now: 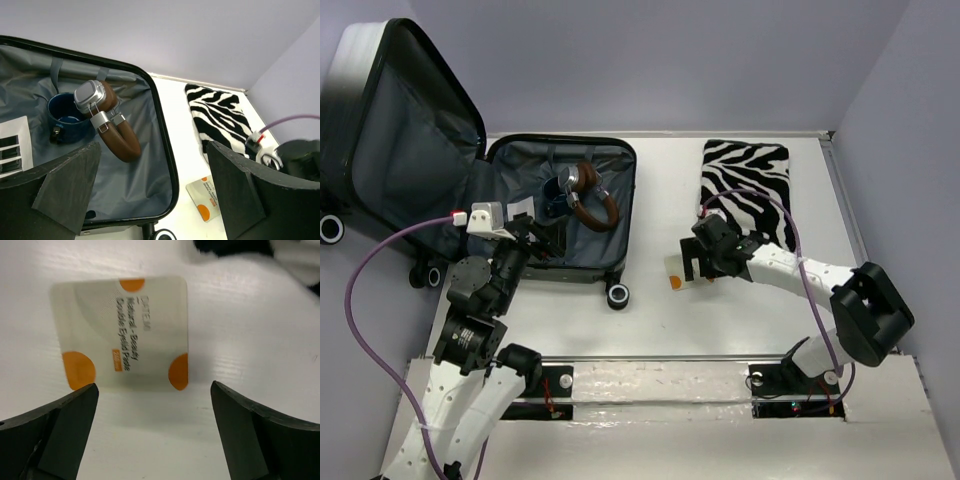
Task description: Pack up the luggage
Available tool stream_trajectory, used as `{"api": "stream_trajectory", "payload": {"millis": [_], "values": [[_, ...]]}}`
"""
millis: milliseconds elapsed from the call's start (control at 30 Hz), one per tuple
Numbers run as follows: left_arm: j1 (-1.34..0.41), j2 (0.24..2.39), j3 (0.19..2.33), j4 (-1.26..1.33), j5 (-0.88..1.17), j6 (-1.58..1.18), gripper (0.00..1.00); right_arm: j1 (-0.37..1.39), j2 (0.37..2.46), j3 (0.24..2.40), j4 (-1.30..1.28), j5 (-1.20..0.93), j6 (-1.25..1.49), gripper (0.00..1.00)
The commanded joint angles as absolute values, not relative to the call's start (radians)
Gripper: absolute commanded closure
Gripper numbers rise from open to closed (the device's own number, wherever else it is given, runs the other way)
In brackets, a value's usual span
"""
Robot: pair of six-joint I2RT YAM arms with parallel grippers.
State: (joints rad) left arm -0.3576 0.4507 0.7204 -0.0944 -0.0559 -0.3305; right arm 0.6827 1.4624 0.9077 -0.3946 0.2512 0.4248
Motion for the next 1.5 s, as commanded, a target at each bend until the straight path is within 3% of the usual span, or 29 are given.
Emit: {"api": "stream_trajectory", "payload": {"millis": [0,433,533,900,933,967,1067,1133,1267,1333,1367,1467], "values": [[-0.354,0.457,0.755,-0.041,-0.034,-0.325,0.01,0.684,1.466,0.865,-0.364,0.239,0.482,0.00],[-0.364,0.453,0.752,-0.038,-0.031,-0.325,0.01,0.617,1.655,0.925,-0.264,0.187,0.440,0.00],[-0.368,0.453,0.752,-0.038,-0.031,-0.322,0.01,0.597,1.675,0.923,-0.232,0.123,0.426,0.04],[-0.373,0.453,0.753,-0.040,-0.035,-0.321,0.01,0.597,1.700,0.855,-0.232,0.058,0.446,0.60],[-0.373,0.453,0.753,-0.040,-0.034,-0.321,0.01,0.597,1.689,0.848,-0.232,0.052,0.449,0.72],[-0.371,0.453,0.753,-0.040,-0.035,-0.321,0.01,0.597,1.689,0.841,-0.232,0.052,0.452,0.72],[-0.373,0.454,0.753,-0.040,-0.034,-0.321,0.01,0.597,1.649,0.824,-0.230,0.073,0.466,0.91],[-0.373,0.454,0.753,-0.040,-0.034,-0.321,0.01,0.597,1.623,0.819,-0.230,0.084,0.469,0.93],[-0.373,0.453,0.752,-0.040,-0.034,-0.322,0.01,0.597,1.551,0.824,-0.232,0.103,0.471,0.93],[-0.371,0.451,0.752,-0.040,-0.034,-0.322,0.01,0.597,1.511,0.836,-0.230,0.071,0.454,0.80],[-0.373,0.451,0.752,-0.040,-0.034,-0.322,0.01,0.597,1.497,0.839,-0.229,0.057,0.445,0.62],[-0.373,0.451,0.750,-0.040,-0.034,-0.322,0.01,0.638,1.456,0.856,-0.229,0.015,0.387,0.37]]}}
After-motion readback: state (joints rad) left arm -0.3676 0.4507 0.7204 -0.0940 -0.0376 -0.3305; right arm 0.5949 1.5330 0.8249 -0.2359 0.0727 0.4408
